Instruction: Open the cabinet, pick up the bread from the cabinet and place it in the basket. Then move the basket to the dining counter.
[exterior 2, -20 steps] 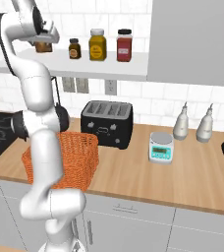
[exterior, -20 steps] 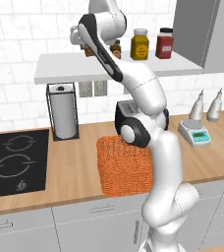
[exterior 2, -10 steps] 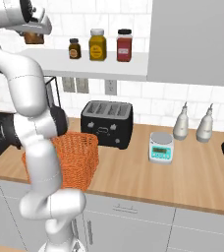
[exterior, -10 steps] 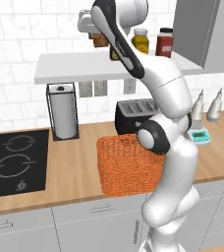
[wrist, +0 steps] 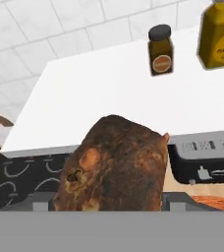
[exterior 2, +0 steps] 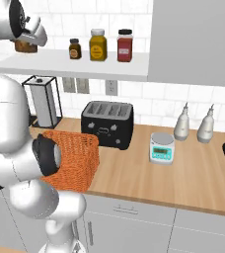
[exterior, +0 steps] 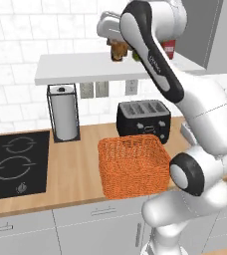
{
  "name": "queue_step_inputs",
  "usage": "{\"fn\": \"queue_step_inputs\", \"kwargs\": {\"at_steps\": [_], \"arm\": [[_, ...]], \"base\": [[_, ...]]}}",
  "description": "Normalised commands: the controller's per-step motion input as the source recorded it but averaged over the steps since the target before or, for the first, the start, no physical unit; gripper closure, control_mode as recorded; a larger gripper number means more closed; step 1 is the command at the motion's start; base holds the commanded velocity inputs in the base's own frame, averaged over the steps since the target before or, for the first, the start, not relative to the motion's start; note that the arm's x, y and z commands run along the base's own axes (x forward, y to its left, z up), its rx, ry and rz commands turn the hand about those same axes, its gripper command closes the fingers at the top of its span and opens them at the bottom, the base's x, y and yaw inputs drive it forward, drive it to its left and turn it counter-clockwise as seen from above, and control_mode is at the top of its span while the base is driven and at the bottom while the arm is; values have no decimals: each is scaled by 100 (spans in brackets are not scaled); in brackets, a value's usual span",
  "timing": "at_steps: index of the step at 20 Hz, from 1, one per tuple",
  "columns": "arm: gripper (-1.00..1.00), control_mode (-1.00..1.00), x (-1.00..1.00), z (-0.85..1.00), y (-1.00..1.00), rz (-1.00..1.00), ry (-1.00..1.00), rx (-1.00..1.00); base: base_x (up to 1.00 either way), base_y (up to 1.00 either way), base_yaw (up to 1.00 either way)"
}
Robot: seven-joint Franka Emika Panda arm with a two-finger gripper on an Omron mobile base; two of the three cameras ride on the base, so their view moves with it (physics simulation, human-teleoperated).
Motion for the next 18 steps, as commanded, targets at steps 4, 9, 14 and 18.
{"fn": "queue_step_inputs", "kwargs": {"at_steps": [4,9,14,18], "arm": [[100,-100,-100,-46,-53,0,10,0],[100,-100,-100,-77,-35,0,4,-1],[100,-100,-68,-82,-11,1,9,-7],[100,-100,-4,-47,0,0,22,-11]], "base": [[0,0,0],[0,0,0],[0,0,0],[0,0,0]]}}
